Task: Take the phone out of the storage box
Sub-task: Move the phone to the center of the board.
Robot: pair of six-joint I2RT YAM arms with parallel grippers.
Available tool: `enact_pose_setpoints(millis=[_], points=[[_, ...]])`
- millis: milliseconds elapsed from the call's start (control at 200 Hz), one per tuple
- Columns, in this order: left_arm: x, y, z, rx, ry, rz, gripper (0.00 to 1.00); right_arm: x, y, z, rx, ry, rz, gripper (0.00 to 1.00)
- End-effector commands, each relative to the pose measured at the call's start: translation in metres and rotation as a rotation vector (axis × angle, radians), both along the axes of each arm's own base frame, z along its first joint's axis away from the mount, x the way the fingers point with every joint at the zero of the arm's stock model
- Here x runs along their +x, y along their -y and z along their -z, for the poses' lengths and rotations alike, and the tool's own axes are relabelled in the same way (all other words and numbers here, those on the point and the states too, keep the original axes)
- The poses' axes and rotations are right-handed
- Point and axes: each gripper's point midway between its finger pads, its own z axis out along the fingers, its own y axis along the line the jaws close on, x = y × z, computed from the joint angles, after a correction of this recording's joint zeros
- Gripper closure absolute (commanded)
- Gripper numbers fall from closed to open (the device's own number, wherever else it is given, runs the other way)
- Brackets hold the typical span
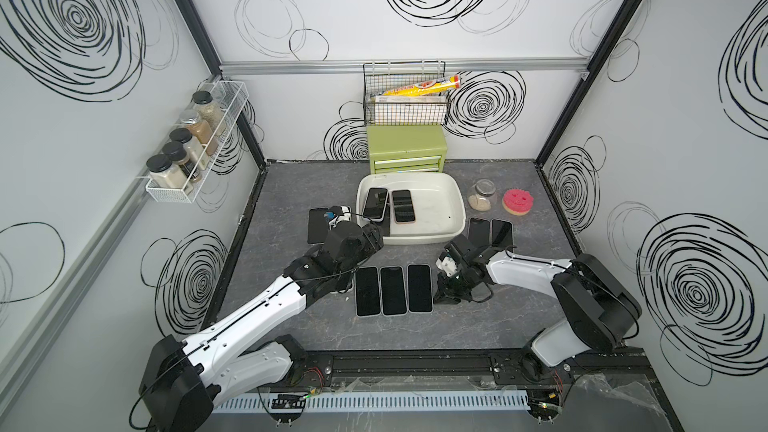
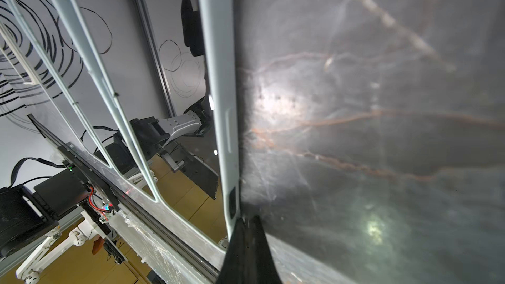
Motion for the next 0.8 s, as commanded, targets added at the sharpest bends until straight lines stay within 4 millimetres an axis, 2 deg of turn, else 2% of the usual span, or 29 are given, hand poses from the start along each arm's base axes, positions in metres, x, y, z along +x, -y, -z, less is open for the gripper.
enact_pose_setpoints(millis=[0, 165, 380, 471, 501, 606, 661, 691, 716, 761, 791], points=[[-0.002, -0.003, -0.001, 0.007, 0.017, 0.024, 0.32, 0.008, 0.001, 0.008, -0.054, 0.024, -0.026, 1.00], [-0.002, -0.005, -0.003, 0.003, 0.021, 0.027, 0.33, 0.013, -0.009, 0.008, -0.035, 0.014, -0.035, 1.00], [0.006, 0.001, -0.008, 0.011, 0.035, 0.055, 0.32, 0.012, -0.004, 0.000, -0.048, 0.020, -0.011, 1.00], [0.013, 0.005, -0.006, 0.034, 0.030, 0.067, 0.30, 0.015, -0.005, -0.011, -0.044, 0.038, -0.006, 1.00], [0.015, 0.006, -0.006, 0.040, 0.025, 0.067, 0.29, 0.018, -0.005, -0.017, -0.050, 0.052, -0.003, 0.97], [0.024, 0.010, -0.004, 0.048, 0.006, 0.073, 0.29, 0.046, -0.002, -0.051, -0.097, 0.171, 0.013, 0.93], [0.029, 0.011, -0.008, 0.048, 0.016, 0.078, 0.29, 0.068, -0.008, -0.080, -0.087, 0.254, 0.020, 0.86], [0.031, 0.010, -0.012, 0.050, 0.025, 0.072, 0.28, 0.079, -0.013, -0.095, -0.077, 0.293, 0.017, 0.78], [0.033, 0.009, -0.013, 0.050, 0.030, 0.069, 0.27, 0.088, -0.019, -0.107, -0.065, 0.328, 0.011, 0.68], [0.037, 0.005, -0.016, 0.052, 0.038, 0.058, 0.22, 0.104, -0.027, -0.124, -0.049, 0.383, 0.004, 0.42], [0.040, 0.001, -0.016, 0.056, 0.036, 0.045, 0.16, 0.115, -0.034, -0.135, -0.038, 0.422, -0.006, 0.31]])
